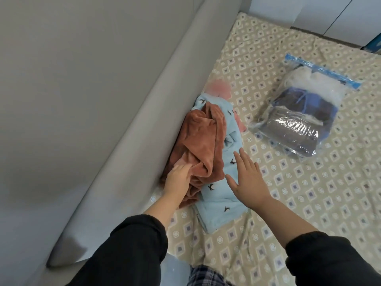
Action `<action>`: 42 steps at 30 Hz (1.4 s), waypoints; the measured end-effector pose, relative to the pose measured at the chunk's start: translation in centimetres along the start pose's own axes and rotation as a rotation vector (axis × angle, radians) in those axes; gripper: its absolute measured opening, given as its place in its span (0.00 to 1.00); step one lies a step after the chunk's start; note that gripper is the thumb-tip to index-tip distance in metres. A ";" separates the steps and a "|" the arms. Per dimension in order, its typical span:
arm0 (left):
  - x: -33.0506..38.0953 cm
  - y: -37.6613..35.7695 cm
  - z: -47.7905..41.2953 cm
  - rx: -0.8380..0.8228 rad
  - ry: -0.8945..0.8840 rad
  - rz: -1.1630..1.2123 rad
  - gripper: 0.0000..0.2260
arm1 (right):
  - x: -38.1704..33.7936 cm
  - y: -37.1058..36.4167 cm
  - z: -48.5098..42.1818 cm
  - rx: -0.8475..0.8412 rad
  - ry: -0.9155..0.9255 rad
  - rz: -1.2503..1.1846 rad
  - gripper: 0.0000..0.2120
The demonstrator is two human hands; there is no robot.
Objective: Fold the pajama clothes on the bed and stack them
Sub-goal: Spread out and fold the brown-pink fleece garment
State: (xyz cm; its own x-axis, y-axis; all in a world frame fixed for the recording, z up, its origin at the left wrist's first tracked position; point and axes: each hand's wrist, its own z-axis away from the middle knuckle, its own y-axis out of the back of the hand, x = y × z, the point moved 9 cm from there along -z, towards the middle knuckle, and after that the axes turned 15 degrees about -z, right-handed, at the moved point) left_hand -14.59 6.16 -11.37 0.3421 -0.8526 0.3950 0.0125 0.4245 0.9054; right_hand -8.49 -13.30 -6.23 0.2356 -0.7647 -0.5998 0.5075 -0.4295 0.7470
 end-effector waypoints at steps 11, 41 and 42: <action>15.5 14.9 10.1 0.332 -0.362 0.188 0.15 | -6.2 4.7 5.6 -0.306 0.228 -0.714 0.46; 72.1 8.0 27.2 -0.243 -0.518 0.988 0.07 | 19.1 54.1 51.3 1.330 0.168 -0.639 0.02; 71.6 8.9 27.0 -0.238 -0.514 1.022 0.08 | 17.7 54.2 51.0 1.327 0.203 -0.647 0.03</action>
State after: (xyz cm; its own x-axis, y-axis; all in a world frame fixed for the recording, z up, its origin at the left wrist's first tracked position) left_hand -15.32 -59.32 29.17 -0.1251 -0.0810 0.9888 0.1457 0.9844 0.0991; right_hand -19.09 -74.59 38.25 0.4349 -0.2453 -0.8665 -0.5131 -0.8582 -0.0146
